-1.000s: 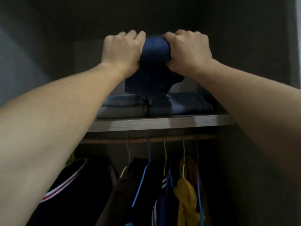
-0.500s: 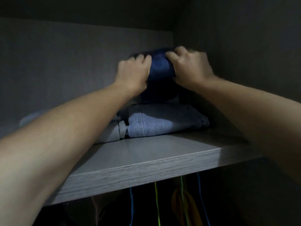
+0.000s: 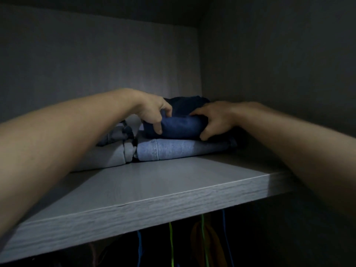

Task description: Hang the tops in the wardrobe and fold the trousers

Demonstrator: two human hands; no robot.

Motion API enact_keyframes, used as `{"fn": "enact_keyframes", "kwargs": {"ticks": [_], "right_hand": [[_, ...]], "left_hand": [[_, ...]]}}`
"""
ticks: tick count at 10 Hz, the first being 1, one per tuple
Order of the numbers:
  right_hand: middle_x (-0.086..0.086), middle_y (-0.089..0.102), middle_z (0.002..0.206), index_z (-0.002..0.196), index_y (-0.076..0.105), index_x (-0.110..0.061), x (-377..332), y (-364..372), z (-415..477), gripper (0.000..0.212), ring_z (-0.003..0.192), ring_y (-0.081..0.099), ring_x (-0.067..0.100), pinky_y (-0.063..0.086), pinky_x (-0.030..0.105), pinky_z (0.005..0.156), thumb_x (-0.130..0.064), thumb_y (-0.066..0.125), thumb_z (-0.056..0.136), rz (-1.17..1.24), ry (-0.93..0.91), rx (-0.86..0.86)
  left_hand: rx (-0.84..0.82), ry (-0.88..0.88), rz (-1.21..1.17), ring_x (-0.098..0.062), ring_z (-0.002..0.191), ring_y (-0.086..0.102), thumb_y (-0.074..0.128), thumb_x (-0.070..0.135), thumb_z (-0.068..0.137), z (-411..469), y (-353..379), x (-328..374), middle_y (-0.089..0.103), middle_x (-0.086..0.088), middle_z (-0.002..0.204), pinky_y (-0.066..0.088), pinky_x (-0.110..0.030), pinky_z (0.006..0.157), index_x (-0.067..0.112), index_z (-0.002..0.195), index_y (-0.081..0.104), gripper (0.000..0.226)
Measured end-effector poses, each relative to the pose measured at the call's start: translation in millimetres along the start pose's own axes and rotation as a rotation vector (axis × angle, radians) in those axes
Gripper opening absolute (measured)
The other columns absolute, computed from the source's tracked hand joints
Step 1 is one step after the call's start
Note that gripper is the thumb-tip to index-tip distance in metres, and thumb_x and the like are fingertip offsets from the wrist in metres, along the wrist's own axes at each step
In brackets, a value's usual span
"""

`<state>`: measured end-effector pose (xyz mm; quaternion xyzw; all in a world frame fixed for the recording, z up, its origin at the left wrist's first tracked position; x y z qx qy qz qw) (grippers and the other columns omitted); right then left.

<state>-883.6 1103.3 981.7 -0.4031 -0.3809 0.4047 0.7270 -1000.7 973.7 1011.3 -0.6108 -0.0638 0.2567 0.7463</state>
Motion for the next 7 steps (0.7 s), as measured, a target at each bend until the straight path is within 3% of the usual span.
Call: {"fn": "enact_keyframes", "kwargs": {"ticks": [1, 2, 3, 4, 5, 6, 7], "right_hand": [[-0.002, 0.05, 0.145, 0.149, 0.034, -0.042, 5, 7, 3, 0.088, 0.129, 0.05, 0.024, 0.043, 0.041, 0.107, -0.042, 0.076, 0.072, 0.084, 0.002, -0.039], [0.001, 0.033, 0.159, 0.154, 0.023, -0.041, 6, 16, 5, 0.093, 0.142, 0.036, 0.026, 0.035, 0.041, 0.115, -0.04, 0.074, 0.076, 0.04, -0.011, -0.046], [0.003, 0.006, 0.167, 0.158, 0.01, -0.035, 6, 23, 6, 0.096, 0.151, 0.017, 0.028, 0.022, 0.039, 0.122, -0.04, 0.07, 0.083, 0.003, 0.008, -0.085], [0.001, 0.002, 0.167, 0.158, 0.007, -0.035, 4, 17, -1, 0.096, 0.151, 0.018, 0.029, 0.023, 0.039, 0.121, -0.038, 0.07, 0.085, 0.016, 0.005, -0.065], [0.002, 0.012, 0.166, 0.158, 0.012, -0.034, -1, 9, -16, 0.096, 0.149, 0.023, 0.029, 0.027, 0.039, 0.119, -0.035, 0.072, 0.084, 0.075, 0.02, -0.023], [0.006, 0.042, 0.153, 0.15, 0.038, -0.028, -11, 4, -36, 0.077, 0.135, 0.044, 0.028, 0.041, 0.035, 0.108, -0.035, 0.072, 0.082, 0.138, 0.009, 0.038], [0.012, 0.051, 0.145, 0.147, 0.044, -0.021, -15, -11, -59, 0.069, 0.129, 0.051, 0.031, 0.045, 0.033, 0.099, -0.033, 0.071, 0.085, 0.141, 0.032, 0.195]], "left_hand": [[0.012, 0.003, 0.05, -0.019, 0.097, 0.06, 0.082, 0.019, 0.075, 6, 3, 7, 0.06, 0.003, 0.107, 0.054, -0.037, 0.083, 0.033, 0.085, 0.051, 0.035], [0.049, 0.007, 0.109, -0.017, 0.093, 0.06, 0.081, 0.027, 0.075, 1, 7, 10, 0.061, 0.005, 0.104, 0.055, -0.037, 0.082, 0.032, 0.097, 0.053, 0.036], [0.045, 0.011, 0.118, -0.014, 0.088, 0.059, 0.07, 0.032, 0.085, -6, 24, 9, 0.06, 0.003, 0.114, 0.051, -0.03, 0.077, 0.028, 0.123, 0.05, 0.044], [-0.032, -0.039, 0.061, -0.023, 0.123, 0.049, 0.056, 0.038, 0.095, -21, 34, 9, 0.048, -0.005, 0.143, 0.041, -0.035, 0.104, 0.03, 0.15, 0.028, 0.062], [-0.074, -0.089, 0.038, -0.023, 0.145, 0.026, 0.046, 0.035, 0.101, -37, 28, 15, 0.024, -0.004, 0.16, 0.02, -0.031, 0.118, 0.027, 0.156, 0.012, 0.065], [0.025, -0.072, 0.035, -0.022, 0.146, 0.025, 0.04, 0.031, 0.103, -59, 15, 33, 0.026, -0.004, 0.16, 0.02, -0.03, 0.117, 0.02, 0.154, 0.025, 0.054], [0.205, -0.032, -0.028, -0.021, 0.144, 0.029, 0.039, 0.033, 0.103, -86, -5, 52, 0.031, -0.004, 0.158, 0.022, -0.027, 0.114, 0.019, 0.151, 0.033, 0.05]]}}
Point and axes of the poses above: each hand's wrist, its own z-axis towards the middle knuckle, its own y-axis out of the palm, x = y × z, the point moved 4 cm from there along z, towards the middle knuckle
